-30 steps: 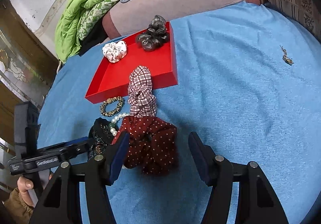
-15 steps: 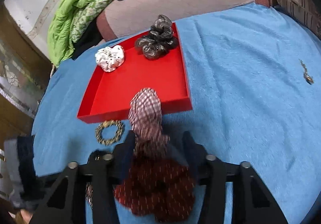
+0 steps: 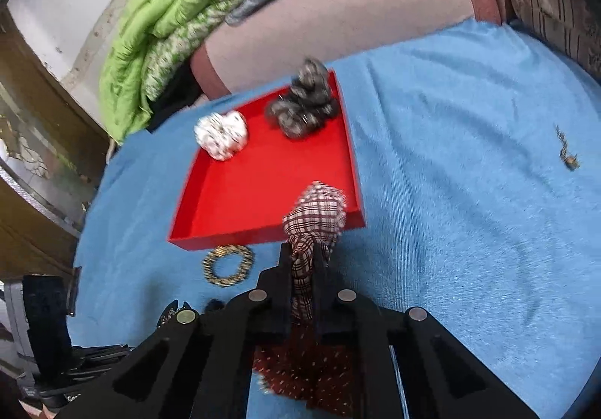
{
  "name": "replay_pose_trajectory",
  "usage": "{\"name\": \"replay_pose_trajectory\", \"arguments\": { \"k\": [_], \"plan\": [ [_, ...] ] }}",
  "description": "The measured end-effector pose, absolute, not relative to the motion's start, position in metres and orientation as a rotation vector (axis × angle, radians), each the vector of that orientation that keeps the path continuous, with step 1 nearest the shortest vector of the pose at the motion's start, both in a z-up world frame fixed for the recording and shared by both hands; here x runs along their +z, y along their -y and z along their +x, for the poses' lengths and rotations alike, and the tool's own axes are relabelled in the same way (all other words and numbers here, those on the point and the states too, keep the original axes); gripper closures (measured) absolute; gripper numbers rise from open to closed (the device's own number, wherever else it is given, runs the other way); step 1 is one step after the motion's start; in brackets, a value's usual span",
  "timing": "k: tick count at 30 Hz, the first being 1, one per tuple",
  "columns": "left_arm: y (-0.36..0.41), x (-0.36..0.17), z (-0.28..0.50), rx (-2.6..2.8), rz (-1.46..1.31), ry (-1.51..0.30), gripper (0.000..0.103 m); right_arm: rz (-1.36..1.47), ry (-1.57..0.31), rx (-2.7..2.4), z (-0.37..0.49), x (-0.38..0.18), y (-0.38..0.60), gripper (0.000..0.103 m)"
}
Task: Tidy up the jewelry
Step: 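Grasp the black claw clip with the left tool while the right tool grasps the plaid scrunchie, then move both tools over the red tray and release the claw clip and plaid scrunchie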
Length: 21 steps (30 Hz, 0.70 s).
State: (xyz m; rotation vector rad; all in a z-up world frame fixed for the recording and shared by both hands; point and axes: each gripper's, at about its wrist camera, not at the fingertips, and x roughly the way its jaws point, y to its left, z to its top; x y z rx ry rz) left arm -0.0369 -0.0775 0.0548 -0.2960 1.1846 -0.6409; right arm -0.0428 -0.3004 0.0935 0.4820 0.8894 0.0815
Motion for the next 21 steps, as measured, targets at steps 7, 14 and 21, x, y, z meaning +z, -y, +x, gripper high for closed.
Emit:
{"name": "replay_pose_trajectory", "arguments": {
  "k": [7,14,21],
  "plan": [
    [0.064,0.096,-0.046,-0.661,-0.314,-1.097,0.1,0.489,-0.807,0.099,-0.064,0.136,0.303,0.094],
    [0.042,0.129,-0.023,-0.636,-0.339,-1.035,0.1,0.479,-0.743,0.103,-0.066,0.17,0.306,0.094],
    [0.04,0.138,0.026,-0.573,-0.31,-1.028,0.1,0.435,-0.756,0.093,-0.04,0.176,0.304,0.094]
  ]
}}
